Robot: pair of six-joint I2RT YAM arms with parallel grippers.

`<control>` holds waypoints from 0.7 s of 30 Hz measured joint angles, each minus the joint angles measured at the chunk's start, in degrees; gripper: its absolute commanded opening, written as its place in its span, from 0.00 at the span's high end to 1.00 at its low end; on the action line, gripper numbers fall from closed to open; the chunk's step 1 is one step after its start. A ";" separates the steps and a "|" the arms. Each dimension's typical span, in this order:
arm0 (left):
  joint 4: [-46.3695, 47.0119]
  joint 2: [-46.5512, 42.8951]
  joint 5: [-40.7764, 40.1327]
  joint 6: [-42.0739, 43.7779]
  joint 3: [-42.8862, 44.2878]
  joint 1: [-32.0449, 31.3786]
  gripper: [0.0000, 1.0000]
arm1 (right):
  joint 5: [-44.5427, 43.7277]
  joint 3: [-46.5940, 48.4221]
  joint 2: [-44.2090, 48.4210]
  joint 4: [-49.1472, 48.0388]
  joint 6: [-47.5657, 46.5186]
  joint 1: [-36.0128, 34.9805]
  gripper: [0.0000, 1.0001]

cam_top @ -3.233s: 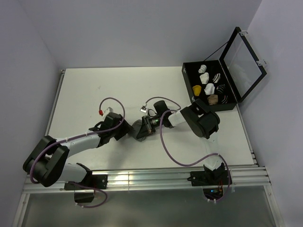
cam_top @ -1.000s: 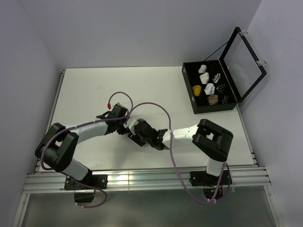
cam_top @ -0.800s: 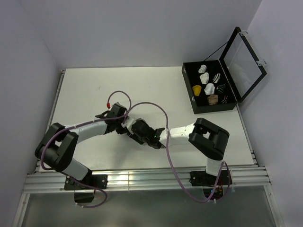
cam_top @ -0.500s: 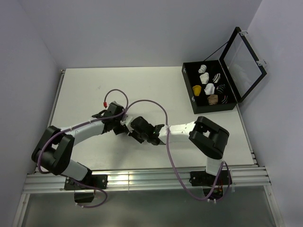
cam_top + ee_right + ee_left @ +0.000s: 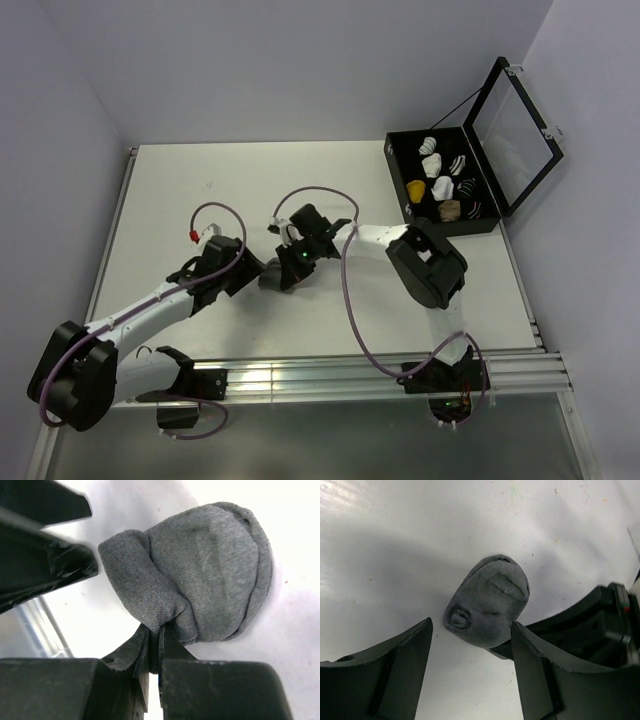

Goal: Roll the socks
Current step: Roll the sock at the center of the board.

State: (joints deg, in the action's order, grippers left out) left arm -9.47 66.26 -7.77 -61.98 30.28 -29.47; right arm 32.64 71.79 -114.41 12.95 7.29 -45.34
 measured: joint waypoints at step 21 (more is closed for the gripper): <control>7.67 1.64 -2.75 -8.41 -7.28 -3.96 0.37 | 15.96 6.54 -7.96 5.16 6.58 4.42 0.99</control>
State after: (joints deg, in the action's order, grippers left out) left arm -1.80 67.90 -10.52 -70.39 23.00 -33.43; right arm 48.60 78.32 -122.37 18.11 13.87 -40.93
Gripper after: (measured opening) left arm 0.637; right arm 0.078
